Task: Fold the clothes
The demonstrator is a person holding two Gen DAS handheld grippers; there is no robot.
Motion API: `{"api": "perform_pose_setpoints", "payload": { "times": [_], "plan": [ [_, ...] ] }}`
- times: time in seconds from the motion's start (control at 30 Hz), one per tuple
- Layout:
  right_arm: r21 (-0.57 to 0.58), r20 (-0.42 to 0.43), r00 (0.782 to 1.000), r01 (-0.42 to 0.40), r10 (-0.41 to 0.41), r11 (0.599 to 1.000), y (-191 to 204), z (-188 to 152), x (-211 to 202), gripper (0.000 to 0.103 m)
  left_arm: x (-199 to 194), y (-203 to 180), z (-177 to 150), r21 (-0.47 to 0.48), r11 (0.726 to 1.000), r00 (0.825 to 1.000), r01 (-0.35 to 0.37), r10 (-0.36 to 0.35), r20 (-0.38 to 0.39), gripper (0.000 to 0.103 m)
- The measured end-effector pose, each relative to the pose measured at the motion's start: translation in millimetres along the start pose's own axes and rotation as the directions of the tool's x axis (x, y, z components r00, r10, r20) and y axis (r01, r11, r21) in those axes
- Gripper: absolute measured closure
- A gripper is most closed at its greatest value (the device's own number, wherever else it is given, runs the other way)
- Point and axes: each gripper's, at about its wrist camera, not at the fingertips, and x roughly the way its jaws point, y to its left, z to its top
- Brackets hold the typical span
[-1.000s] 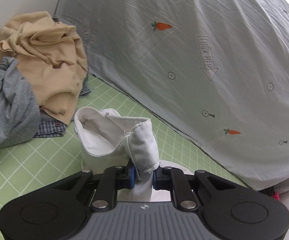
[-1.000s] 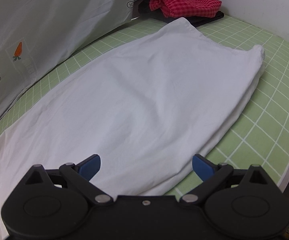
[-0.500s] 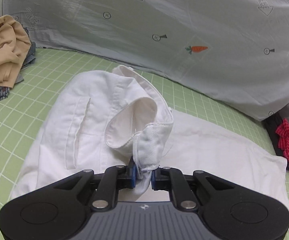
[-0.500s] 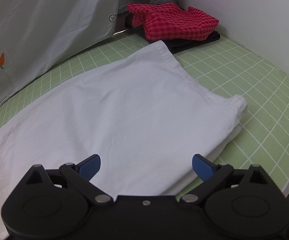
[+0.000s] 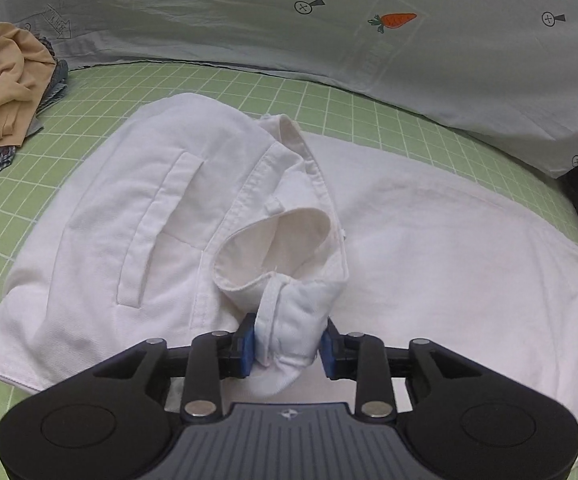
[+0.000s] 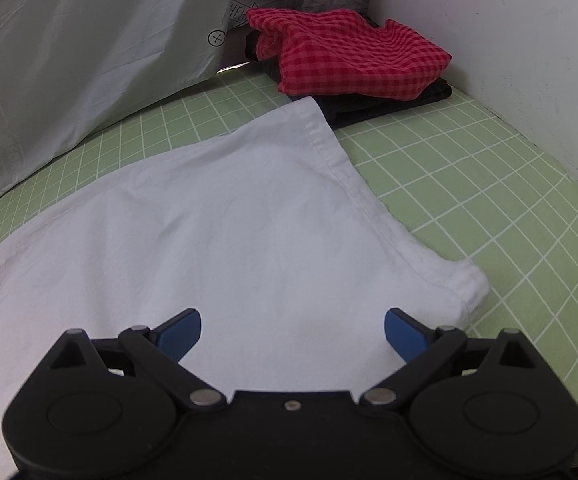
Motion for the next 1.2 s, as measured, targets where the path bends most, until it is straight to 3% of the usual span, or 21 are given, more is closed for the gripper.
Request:
{"api": "perform_pose_setpoints", "payload": {
  "times": [0.03, 0.07, 0.23, 0.3, 0.37, 0.43, 0.6, 0.77, 0.93, 1.07, 1.2],
  "plan": [
    [0.004, 0.007, 1.0, 0.001, -0.001, 1.0, 1, 2, 1, 0.004, -4, -1, 2, -0.005, 0.999, 0.999, 0.036, -0.036, 0.003, 0.05],
    [0.005, 0.01, 1.0, 0.0, 0.0, 1.0, 2, 3, 2, 0.004, -9, -2, 5, 0.01, 0.999, 0.999, 0.043, -0.043, 0.021, 0.047],
    [0.008, 0.021, 1.0, 0.01, -0.011, 1.0, 7, 6, 7, 0.004, -35, -6, 21, 0.082, 0.994, 0.991, 0.073, -0.082, 0.109, 0.047],
    [0.01, 0.032, 0.999, 0.026, -0.026, 1.0, 7, 8, 9, 0.004, -41, 3, 36, 0.044, 0.997, 0.986, 0.063, -0.069, 0.152, 0.045],
    [0.014, 0.049, 0.997, 0.05, -0.051, 0.999, 7, 11, 12, 0.004, -38, 16, 52, -0.024, 1.0, 0.986, 0.016, -0.012, 0.168, 0.043],
    [0.016, 0.062, 0.996, 0.07, -0.071, 0.997, 7, 16, 17, 0.004, -24, 24, 67, -0.091, 0.994, 0.988, -0.052, 0.064, 0.139, 0.043],
    [0.027, 0.063, 0.988, 0.14, -0.141, 0.99, 1, 33, 40, 0.003, 20, 27, 74, -0.052, 0.984, 0.985, -0.172, 0.172, -0.001, 0.043],
    [-0.044, 0.03, 0.98, 0.199, -0.198, 0.979, -12, 37, 62, 0.002, 37, 22, 56, -0.063, 0.984, 0.985, -0.164, 0.16, -0.067, 0.025],
    [-0.04, -0.013, 0.994, 0.11, -0.11, 0.993, -23, 30, 73, 0.0, 50, 14, 52, -0.022, 0.98, 0.976, -0.199, 0.196, -0.099, 0.019],
    [-0.007, -0.006, 0.996, 0.092, -0.092, 0.996, -28, 29, 75, 0.0, 55, 8, 58, -0.025, 0.973, 0.966, -0.231, 0.226, -0.122, 0.017],
    [-0.027, 0.004, 0.997, 0.078, -0.078, 0.997, -29, 28, 75, 0.0, 46, 10, 58, -0.052, 0.977, 0.973, -0.209, 0.202, -0.113, 0.017]
  ]
}}
